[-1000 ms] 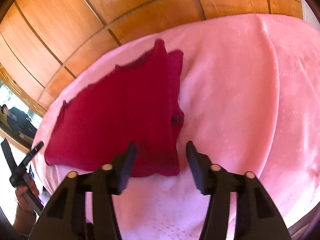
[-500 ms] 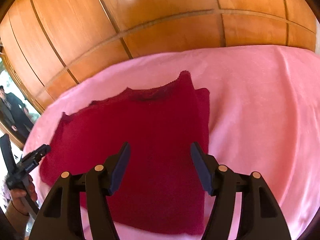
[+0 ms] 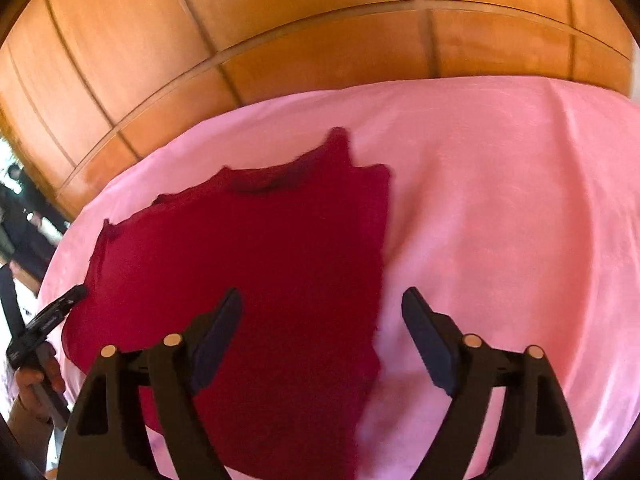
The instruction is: Fold small clothes
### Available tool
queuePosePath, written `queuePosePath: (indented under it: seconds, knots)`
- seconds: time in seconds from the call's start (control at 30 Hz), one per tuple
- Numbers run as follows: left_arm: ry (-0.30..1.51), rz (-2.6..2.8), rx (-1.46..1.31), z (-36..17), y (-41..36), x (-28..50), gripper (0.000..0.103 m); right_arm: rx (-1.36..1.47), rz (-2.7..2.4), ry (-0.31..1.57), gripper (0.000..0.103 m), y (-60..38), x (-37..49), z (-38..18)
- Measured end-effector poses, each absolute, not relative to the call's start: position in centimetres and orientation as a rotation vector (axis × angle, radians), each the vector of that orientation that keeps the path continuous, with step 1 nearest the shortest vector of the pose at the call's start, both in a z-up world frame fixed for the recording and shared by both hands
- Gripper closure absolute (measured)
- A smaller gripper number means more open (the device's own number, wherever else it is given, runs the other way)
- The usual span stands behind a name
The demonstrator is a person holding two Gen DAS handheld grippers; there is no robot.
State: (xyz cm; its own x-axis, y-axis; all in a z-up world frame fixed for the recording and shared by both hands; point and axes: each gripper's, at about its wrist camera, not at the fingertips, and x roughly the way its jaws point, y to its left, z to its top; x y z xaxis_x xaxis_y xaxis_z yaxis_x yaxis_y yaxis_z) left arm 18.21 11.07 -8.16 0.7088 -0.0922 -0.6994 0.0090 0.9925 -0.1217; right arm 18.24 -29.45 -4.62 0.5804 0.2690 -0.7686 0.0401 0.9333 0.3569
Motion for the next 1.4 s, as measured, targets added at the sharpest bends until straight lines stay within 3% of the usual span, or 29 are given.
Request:
queuePosePath:
  seconds: [0.23,0.37,0.47,0.53,0.6,0.7,0.77,0.97,1.2,1.4]
  knots:
    - [0.773,-0.103,-0.086,-8.0,8.6,16.8,0.059,0.562,0.215,0.984,0.021,-31.2,16.3,-7.1]
    - [0.790,-0.139,-0.082,-8.3,7.7,16.4,0.059,0.659,0.283,0.993,0.035,-31.7,15.6,-7.3]
    - [0.820,-0.149,-0.070,-9.1,7.0,16.5,0.059,0.646,0.303,0.997,0.039,-31.2,15.1,-7.3]
    - [0.831,-0.149,-0.074,-9.5,6.9,16.6,0.059,0.641,0.295,1.001,0.046,-31.1,14.9,-7.3]
    - [0.844,-0.160,-0.077,-9.9,6.8,16.8,0.057,0.632,0.301,1.014,0.067,-30.6,15.1,-7.3]
    - [0.858,-0.163,-0.105,-10.2,7.2,17.1,0.057,0.616,0.314,1.021,0.080,-29.5,15.3,-6.8]
    - [0.857,-0.168,-0.125,-9.9,7.5,17.0,0.057,0.617,0.318,1.010,0.084,-28.9,15.3,-6.0]
    - [0.843,-0.248,-0.298,-8.5,9.9,16.0,0.057,0.598,0.393,0.923,0.087,-25.6,16.7,-1.3]
    - [0.825,-0.327,-0.515,-7.7,15.4,14.8,0.057,0.463,0.636,0.861,0.088,-13.5,20.4,4.5]
    - [0.778,-0.311,-0.688,-7.2,21.0,14.7,0.057,0.297,0.782,0.980,0.088,-0.9,23.4,1.6]
